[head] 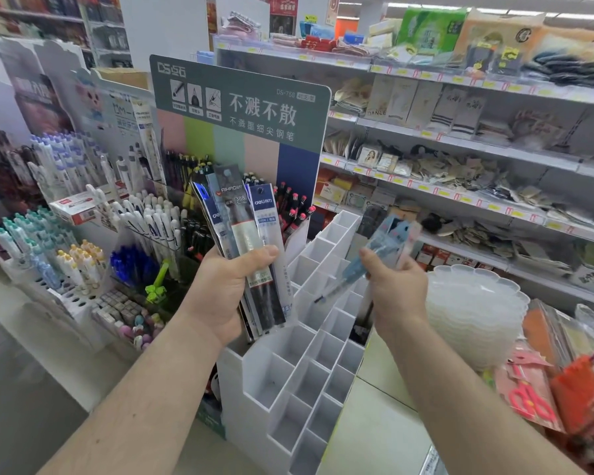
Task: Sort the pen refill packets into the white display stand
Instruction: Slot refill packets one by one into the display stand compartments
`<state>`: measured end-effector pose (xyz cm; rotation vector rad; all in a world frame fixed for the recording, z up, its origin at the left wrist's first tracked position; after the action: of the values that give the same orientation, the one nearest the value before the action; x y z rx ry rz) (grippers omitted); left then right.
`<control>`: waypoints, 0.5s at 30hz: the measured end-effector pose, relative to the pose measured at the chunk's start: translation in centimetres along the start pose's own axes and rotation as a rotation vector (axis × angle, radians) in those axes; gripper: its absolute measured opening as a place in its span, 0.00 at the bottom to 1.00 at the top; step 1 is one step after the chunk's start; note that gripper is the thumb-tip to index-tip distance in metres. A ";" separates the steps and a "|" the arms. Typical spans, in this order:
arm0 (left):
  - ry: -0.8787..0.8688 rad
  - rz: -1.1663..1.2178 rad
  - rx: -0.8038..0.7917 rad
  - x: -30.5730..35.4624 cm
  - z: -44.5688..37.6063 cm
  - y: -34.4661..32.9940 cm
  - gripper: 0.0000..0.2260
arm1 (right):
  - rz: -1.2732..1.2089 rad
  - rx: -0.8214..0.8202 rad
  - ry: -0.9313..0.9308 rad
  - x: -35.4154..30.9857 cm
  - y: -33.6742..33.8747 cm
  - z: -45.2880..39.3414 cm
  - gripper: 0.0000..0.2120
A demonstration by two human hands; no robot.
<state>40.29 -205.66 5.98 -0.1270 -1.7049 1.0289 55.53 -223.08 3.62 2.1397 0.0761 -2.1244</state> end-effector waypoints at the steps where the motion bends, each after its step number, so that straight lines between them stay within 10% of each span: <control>1: 0.005 -0.004 0.000 -0.1 0.0 0.0 0.19 | 0.040 -0.027 -0.014 0.9 -0.4 0.2 0.04; 15: 0.032 -0.075 -0.032 -0.1 0.0 -0.9 0.19 | 0.460 -0.283 -0.073 4.2 -0.7 1.2 0.07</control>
<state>40.71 -206.32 6.53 -0.0990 -1.6847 0.9397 54.30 -222.74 -0.58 1.7177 -0.1068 -1.7995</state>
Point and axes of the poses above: each hand's wrist, its own z-axis away from the middle knuckle, its own y-axis out of the back of the hand, x = y × z, the point moved 6 cm from there along -z, towards the middle knuckle, and after that the axes turned 15 degrees about z, right-handed, at the moved point
